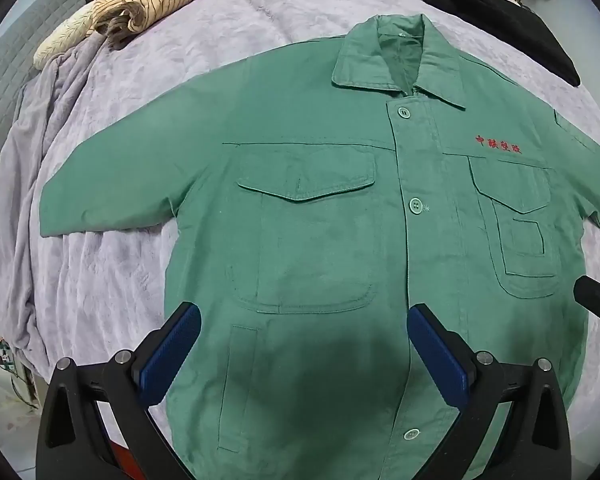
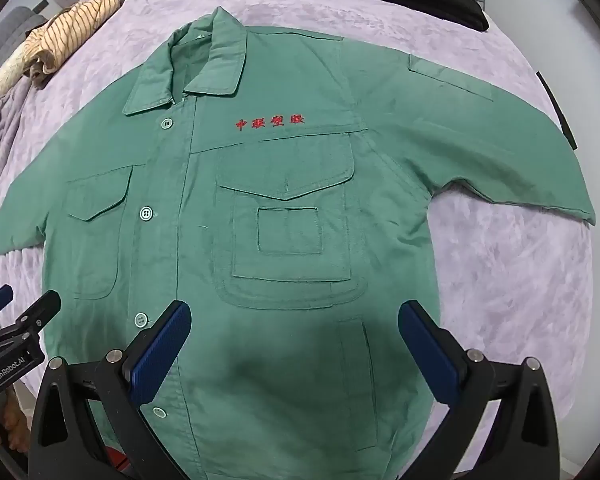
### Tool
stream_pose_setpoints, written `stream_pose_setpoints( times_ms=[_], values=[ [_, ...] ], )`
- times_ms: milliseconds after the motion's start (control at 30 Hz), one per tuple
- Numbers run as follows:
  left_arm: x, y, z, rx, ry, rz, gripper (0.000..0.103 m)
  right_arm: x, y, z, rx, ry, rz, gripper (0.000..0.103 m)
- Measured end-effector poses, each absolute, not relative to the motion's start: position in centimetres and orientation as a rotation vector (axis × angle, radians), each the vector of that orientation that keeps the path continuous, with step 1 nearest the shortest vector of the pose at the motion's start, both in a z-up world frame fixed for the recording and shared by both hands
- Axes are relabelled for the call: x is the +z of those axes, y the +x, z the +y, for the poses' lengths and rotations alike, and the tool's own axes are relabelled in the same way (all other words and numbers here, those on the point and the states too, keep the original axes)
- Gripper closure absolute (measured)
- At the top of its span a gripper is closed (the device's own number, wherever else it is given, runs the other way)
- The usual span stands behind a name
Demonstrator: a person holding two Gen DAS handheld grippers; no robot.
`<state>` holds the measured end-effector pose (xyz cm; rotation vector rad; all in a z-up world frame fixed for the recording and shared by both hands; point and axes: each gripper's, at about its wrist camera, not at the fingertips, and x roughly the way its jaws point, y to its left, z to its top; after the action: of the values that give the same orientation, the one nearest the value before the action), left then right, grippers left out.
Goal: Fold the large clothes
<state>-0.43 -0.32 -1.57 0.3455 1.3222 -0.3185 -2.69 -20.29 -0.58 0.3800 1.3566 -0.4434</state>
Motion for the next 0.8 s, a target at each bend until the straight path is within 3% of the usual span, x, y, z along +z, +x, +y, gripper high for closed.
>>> stream_pose_setpoints(
  times_ms=[800],
  values=[
    [-1.31,-0.49,-0.75,-0.324,0.351,1.342,0.000,-1.02,-2.26,-19.99,-0.450,0.388,1.374,0.000]
  ],
)
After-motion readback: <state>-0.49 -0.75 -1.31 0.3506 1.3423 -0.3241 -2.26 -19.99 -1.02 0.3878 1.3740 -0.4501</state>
